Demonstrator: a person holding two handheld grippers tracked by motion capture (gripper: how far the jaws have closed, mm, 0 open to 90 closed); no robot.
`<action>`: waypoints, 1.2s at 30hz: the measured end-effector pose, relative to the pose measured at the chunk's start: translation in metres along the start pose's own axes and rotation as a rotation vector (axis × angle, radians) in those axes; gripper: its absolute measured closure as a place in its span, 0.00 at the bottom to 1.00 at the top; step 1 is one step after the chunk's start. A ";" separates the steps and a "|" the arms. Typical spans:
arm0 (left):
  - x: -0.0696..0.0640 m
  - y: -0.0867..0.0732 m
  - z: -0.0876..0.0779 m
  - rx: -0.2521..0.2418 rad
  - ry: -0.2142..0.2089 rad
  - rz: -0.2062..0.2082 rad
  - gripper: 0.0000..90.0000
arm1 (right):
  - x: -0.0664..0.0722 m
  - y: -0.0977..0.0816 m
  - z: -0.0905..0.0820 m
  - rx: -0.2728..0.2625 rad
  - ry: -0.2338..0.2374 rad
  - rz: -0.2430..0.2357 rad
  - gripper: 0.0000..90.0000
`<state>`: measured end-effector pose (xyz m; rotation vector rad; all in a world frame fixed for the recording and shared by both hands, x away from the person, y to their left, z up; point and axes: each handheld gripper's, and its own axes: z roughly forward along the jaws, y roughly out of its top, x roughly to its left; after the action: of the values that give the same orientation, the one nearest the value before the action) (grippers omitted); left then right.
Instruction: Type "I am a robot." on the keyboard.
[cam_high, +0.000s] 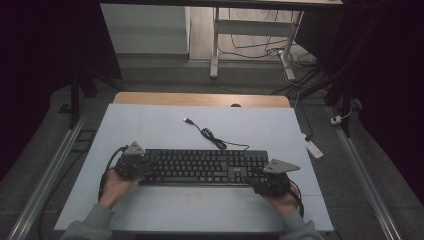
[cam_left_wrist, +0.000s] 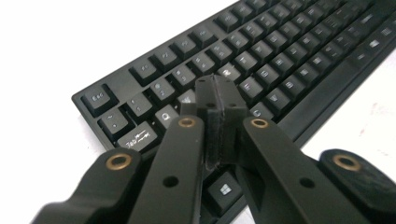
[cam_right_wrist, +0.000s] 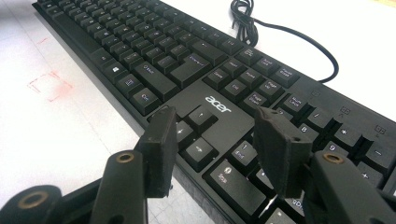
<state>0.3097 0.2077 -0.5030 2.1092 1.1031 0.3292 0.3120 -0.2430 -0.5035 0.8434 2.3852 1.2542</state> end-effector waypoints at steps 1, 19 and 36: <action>0.000 0.000 0.002 0.014 0.005 0.006 0.99 | 0.000 0.000 0.000 0.001 0.000 0.000 0.55; -0.001 -0.003 0.014 0.082 0.071 0.025 0.99 | 0.000 0.000 0.000 -0.002 -0.003 0.002 0.55; -0.004 -0.002 0.006 0.023 0.052 0.023 0.98 | 0.000 0.000 -0.001 -0.004 -0.004 0.000 0.55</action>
<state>0.3096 0.2019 -0.5083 2.1461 1.1181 0.3867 0.3117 -0.2438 -0.5027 0.8440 2.3785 1.2557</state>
